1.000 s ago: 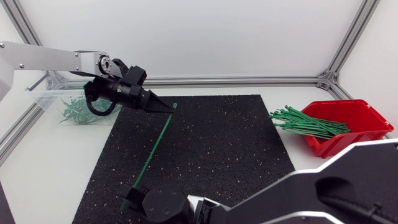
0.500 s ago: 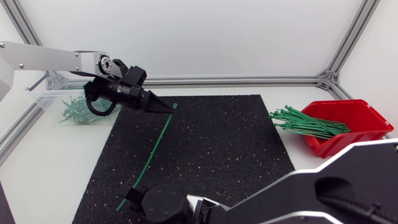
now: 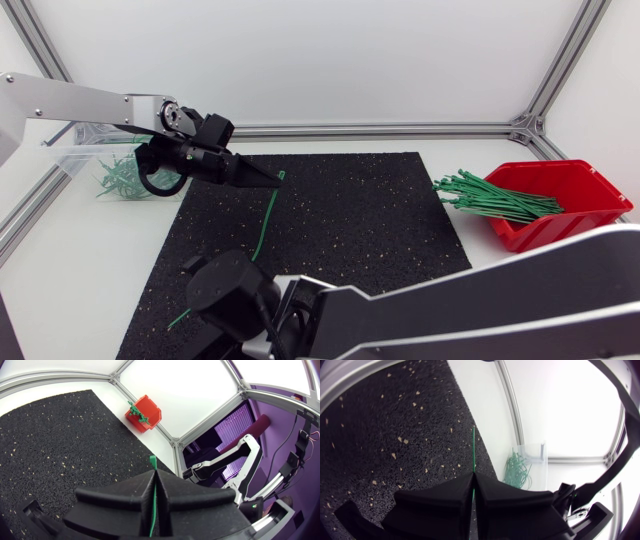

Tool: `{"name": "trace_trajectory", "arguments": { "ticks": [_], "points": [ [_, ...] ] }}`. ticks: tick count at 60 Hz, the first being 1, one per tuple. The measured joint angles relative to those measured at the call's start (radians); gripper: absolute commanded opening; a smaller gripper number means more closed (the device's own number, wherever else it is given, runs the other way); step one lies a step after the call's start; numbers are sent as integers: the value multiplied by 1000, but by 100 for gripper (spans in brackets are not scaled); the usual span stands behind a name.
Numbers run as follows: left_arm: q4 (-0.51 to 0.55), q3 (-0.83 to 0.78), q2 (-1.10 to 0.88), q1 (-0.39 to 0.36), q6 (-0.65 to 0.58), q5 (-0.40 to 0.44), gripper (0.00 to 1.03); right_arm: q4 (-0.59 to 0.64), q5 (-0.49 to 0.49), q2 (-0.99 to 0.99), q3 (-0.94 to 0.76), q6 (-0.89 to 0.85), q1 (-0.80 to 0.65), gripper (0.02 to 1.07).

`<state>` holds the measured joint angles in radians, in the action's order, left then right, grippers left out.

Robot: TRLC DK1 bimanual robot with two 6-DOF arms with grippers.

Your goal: Take a green cable tie from the red box, thread the tail through the head to close it, then place it in the transparent bin on the left.

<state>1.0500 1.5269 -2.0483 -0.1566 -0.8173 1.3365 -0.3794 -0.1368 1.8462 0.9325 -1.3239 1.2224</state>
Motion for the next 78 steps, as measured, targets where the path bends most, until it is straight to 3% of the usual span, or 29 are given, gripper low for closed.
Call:
{"name": "trace_trajectory", "arguments": {
  "ticks": [9,22,30,58,78],
  "points": [
    [0,-29,21,14,-31,58,3,253,127,-87,111,261,-78,7],
    [0,-44,43,12,-44,99,3,381,198,-148,131,460,-147,7],
    [0,-54,56,0,-44,104,3,370,216,-214,64,502,-148,7],
    [1,-68,80,-31,-44,107,3,107,135,-351,-150,525,-161,7],
    [2,-69,80,-49,-44,111,3,194,217,-364,-160,544,-209,7]
  ]
}}
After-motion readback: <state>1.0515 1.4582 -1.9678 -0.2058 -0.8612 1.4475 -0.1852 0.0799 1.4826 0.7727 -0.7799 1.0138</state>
